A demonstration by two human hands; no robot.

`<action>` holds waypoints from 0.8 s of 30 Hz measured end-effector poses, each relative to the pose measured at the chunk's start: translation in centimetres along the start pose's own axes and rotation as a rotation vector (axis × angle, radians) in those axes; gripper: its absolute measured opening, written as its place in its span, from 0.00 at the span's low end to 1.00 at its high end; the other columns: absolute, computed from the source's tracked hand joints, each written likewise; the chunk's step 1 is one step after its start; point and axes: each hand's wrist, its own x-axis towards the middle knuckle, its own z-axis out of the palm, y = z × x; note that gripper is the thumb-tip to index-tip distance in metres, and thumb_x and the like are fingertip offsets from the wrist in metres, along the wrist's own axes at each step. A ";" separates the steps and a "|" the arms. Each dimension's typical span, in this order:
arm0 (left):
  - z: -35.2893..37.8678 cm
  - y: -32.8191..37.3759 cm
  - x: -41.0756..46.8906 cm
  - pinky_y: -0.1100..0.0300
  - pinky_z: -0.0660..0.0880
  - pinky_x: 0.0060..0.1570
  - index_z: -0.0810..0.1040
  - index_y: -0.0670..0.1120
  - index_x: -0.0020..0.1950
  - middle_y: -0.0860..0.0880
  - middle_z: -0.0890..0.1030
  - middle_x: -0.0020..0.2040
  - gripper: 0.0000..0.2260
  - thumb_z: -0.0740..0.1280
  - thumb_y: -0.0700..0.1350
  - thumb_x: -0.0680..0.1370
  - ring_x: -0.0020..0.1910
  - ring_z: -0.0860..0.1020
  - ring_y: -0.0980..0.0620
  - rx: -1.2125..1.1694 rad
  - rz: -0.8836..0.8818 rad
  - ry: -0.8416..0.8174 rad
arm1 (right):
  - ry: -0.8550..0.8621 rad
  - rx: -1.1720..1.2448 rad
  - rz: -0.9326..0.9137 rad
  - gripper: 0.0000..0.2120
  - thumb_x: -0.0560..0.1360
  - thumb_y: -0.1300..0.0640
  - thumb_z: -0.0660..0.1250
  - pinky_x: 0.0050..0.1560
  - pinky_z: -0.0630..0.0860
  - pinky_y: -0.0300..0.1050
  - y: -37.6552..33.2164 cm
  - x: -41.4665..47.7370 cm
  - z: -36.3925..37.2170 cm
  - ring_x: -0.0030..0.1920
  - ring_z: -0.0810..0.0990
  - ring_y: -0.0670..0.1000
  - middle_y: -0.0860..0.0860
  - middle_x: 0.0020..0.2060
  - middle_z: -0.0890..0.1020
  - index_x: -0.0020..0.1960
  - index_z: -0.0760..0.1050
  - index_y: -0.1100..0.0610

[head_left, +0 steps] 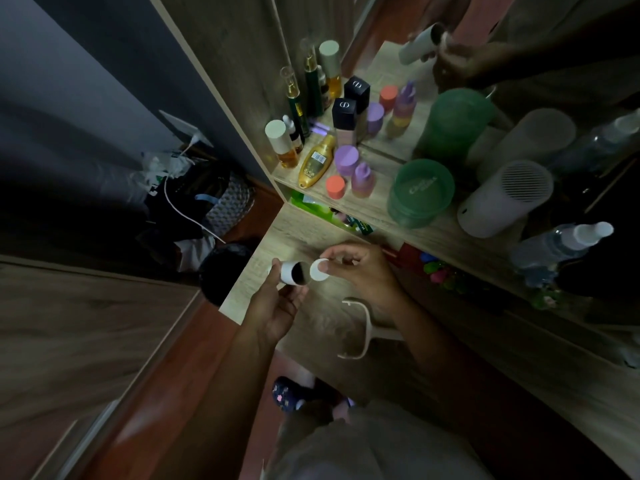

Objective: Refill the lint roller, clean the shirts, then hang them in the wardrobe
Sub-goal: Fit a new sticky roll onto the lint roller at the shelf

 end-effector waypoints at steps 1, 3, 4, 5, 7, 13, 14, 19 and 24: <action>0.1 0.0 -0.1 0.57 0.84 0.37 0.77 0.40 0.58 0.38 0.82 0.50 0.17 0.68 0.53 0.79 0.45 0.83 0.47 0.012 0.007 -0.001 | -0.018 0.000 -0.006 0.08 0.70 0.68 0.76 0.38 0.72 0.28 -0.1 0.0 0.2 0.34 0.79 0.37 0.51 0.38 0.84 0.49 0.83 0.67; 0.3 -0.1 -0.2 0.56 0.84 0.44 0.76 0.38 0.62 0.38 0.83 0.52 0.21 0.68 0.54 0.79 0.47 0.84 0.47 0.028 0.015 -0.009 | -0.021 0.001 -0.017 0.07 0.70 0.67 0.76 0.40 0.74 0.31 -0.2 -0.1 0.8 0.37 0.81 0.39 0.52 0.40 0.85 0.48 0.84 0.66; 0.4 -0.2 -0.4 0.56 0.84 0.46 0.76 0.38 0.64 0.38 0.83 0.53 0.22 0.68 0.54 0.79 0.48 0.84 0.47 0.027 0.014 -0.018 | -0.015 0.008 -0.020 0.07 0.70 0.67 0.77 0.41 0.75 0.33 -0.3 -0.1 1.1 0.38 0.81 0.41 0.53 0.40 0.85 0.48 0.84 0.66; 0.5 -0.2 -0.5 0.56 0.83 0.47 0.76 0.37 0.65 0.38 0.83 0.54 0.24 0.68 0.54 0.79 0.49 0.84 0.46 0.023 0.013 -0.027 | -0.008 0.015 -0.020 0.07 0.70 0.66 0.77 0.42 0.77 0.35 -0.3 -0.1 1.4 0.39 0.81 0.43 0.54 0.41 0.86 0.48 0.84 0.65; 0.6 -0.3 -0.7 0.56 0.83 0.47 0.75 0.36 0.66 0.38 0.83 0.55 0.25 0.68 0.54 0.79 0.50 0.83 0.47 0.023 0.013 -0.041 | 0.000 0.030 -0.023 0.06 0.70 0.64 0.77 0.45 0.78 0.42 -0.2 0.0 1.8 0.41 0.82 0.48 0.55 0.41 0.86 0.47 0.85 0.61; 0.8 -0.4 -1.2 0.59 0.84 0.40 0.76 0.39 0.63 0.40 0.83 0.51 0.22 0.68 0.54 0.79 0.45 0.83 0.48 0.032 0.038 -0.033 | 0.005 0.026 -0.036 0.07 0.69 0.64 0.78 0.42 0.77 0.41 -0.5 -0.1 2.5 0.39 0.81 0.45 0.49 0.37 0.85 0.43 0.84 0.54; 0.8 -0.5 -1.2 0.59 0.84 0.40 0.76 0.39 0.63 0.40 0.83 0.52 0.22 0.68 0.55 0.79 0.45 0.83 0.48 0.035 0.039 -0.032 | 0.019 0.014 -0.037 0.07 0.69 0.63 0.78 0.41 0.77 0.40 -0.5 -0.1 2.6 0.39 0.80 0.46 0.50 0.37 0.85 0.43 0.83 0.55; 1.0 -0.6 -1.3 0.59 0.83 0.42 0.76 0.39 0.65 0.39 0.82 0.56 0.23 0.67 0.56 0.79 0.49 0.83 0.48 0.056 0.045 -0.028 | 0.059 -0.027 -0.006 0.08 0.66 0.54 0.79 0.42 0.76 0.47 0.0 -0.6 3.2 0.39 0.78 0.49 0.56 0.36 0.82 0.40 0.80 0.51; 1.4 -0.7 -1.8 0.59 0.83 0.37 0.78 0.41 0.60 0.42 0.82 0.51 0.20 0.66 0.57 0.79 0.45 0.83 0.50 0.091 0.033 -0.022 | 0.095 -0.054 -0.003 0.14 0.65 0.50 0.79 0.40 0.72 0.46 0.6 -0.6 2.9 0.37 0.73 0.44 0.44 0.33 0.75 0.40 0.75 0.53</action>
